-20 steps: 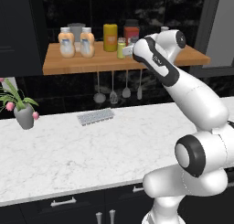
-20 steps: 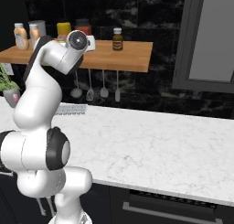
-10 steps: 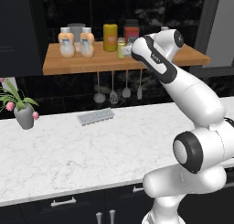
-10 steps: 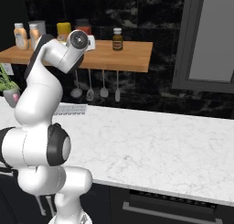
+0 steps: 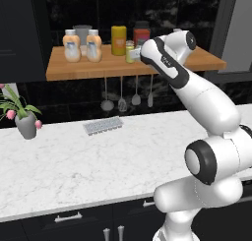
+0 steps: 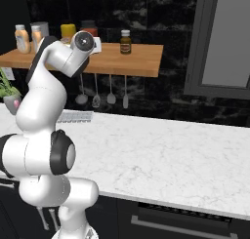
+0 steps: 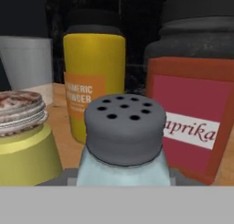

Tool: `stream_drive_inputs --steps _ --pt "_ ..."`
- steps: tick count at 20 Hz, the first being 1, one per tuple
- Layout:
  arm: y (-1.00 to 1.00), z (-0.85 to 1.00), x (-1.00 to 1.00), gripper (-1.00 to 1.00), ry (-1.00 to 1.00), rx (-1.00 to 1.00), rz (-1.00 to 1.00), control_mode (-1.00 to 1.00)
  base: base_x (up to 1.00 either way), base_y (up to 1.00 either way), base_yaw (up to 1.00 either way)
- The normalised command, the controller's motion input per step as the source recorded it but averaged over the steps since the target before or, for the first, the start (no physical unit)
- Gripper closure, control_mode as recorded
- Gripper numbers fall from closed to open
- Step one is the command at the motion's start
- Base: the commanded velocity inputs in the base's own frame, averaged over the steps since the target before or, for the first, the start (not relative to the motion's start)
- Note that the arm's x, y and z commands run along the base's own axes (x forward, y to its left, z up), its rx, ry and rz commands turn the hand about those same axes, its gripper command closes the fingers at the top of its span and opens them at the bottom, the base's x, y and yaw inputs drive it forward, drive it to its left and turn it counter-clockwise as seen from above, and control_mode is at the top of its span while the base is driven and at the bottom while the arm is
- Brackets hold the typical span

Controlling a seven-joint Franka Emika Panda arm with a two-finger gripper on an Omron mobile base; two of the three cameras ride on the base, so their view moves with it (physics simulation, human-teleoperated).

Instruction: Put the shaker and condiment bottle from the counter next to their counterparts in the cabinet.

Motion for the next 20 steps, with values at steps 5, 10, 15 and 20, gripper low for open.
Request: stream_drive_inputs --steps 5,10,15,20 --pt "0.00 -0.12 -0.05 -1.00 0.00 0.00 0.00 -1.00 0.00 0.00 0.00" --pt "0.00 0.00 -0.20 -1.00 -0.01 0.00 0.00 -1.00 0.00 0.00 0.00" --pt "-0.03 0.09 -0.32 -1.00 -0.05 0.00 0.00 -1.00 0.00 0.00 0.00" --pt "-0.15 0.44 -0.61 -1.00 -0.09 0.00 0.00 -1.00 0.00 0.00 0.00"
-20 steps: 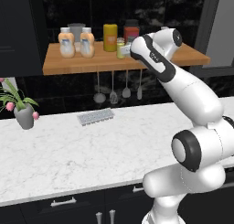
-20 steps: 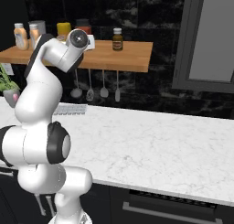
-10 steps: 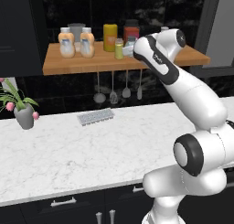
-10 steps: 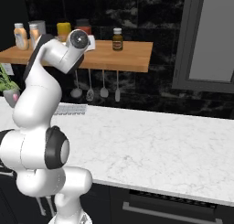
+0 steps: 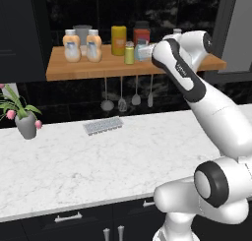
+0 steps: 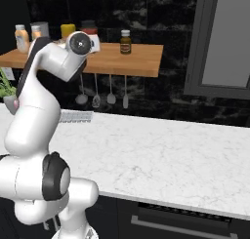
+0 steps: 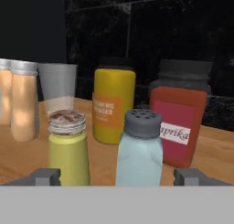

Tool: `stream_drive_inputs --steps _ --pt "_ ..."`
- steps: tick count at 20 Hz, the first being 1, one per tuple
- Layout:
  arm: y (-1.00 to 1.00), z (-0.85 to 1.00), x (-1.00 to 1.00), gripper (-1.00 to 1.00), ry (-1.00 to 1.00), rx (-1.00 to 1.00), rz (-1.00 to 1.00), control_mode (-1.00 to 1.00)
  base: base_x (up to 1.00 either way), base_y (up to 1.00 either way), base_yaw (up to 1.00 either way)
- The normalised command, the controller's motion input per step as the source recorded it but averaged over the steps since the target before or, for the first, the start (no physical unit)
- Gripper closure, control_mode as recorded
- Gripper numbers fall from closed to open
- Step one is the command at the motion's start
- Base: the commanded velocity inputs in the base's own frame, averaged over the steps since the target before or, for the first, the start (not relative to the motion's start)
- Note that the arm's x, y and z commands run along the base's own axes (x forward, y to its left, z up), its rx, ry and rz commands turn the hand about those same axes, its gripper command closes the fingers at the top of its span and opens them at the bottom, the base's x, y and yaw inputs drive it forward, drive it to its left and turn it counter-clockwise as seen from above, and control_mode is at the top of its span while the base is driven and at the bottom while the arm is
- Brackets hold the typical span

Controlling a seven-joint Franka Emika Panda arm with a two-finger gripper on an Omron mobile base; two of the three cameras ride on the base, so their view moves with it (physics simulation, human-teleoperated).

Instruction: Put the shaker and condiment bottle from the counter next to their counterparts in the cabinet.

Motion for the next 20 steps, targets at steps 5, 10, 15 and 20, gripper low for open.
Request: stream_drive_inputs --steps 5,10,15,20 --pt "-0.25 0.48 -0.87 -1.00 -0.07 0.01 0.00 -1.00 0.00 0.00 0.00" --pt "-0.34 0.12 -1.00 -1.00 -0.01 0.07 -0.01 -1.00 0.00 0.00 0.00" --pt "-0.36 0.00 -1.00 -1.00 0.00 0.10 -0.03 -1.00 0.00 0.00 0.00" --pt "-0.39 0.00 -1.00 -1.00 0.00 0.12 -0.02 -1.00 0.00 0.00 0.00"
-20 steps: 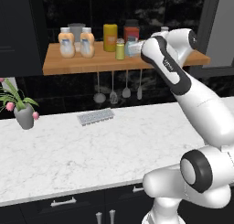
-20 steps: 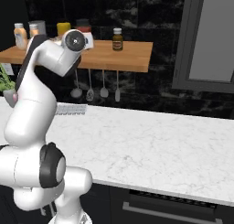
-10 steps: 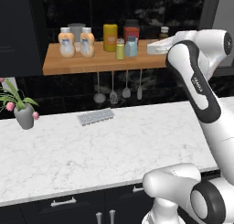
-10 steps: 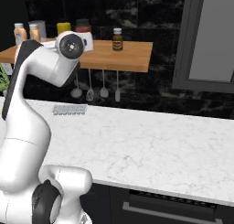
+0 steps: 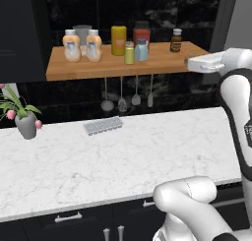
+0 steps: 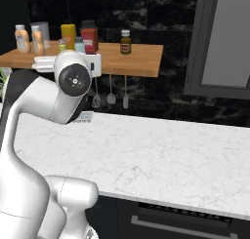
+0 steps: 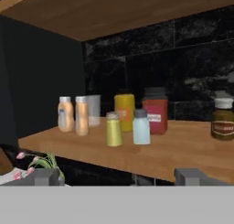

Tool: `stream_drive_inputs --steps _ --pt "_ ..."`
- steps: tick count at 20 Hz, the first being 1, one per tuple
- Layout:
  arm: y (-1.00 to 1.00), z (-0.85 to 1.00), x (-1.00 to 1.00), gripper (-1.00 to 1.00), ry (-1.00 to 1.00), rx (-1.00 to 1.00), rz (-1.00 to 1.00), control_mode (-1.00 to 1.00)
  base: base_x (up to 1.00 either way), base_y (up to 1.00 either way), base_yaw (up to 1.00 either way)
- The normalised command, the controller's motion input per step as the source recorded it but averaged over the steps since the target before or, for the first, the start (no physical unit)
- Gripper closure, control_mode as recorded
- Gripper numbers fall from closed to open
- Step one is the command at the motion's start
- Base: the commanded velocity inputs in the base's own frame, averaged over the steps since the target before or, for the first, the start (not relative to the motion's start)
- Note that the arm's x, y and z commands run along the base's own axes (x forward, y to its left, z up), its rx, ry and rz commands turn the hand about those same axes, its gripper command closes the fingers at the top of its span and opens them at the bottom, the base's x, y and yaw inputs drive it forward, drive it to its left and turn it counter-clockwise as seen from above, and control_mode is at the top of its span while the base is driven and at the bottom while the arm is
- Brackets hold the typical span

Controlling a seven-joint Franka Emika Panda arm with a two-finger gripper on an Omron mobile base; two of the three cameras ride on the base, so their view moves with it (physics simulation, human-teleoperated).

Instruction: Put the shaker and condiment bottle from the counter next to their counterparts in the cabinet.

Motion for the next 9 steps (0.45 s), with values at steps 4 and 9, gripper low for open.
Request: stream_drive_inputs --steps 4,9 --pt "-0.39 0.04 -1.00 -1.00 0.00 0.14 -0.04 -1.00 0.00 0.00 0.00" --pt "-0.34 0.43 -1.00 -1.00 0.06 0.18 -0.05 -1.00 0.00 0.00 0.00"
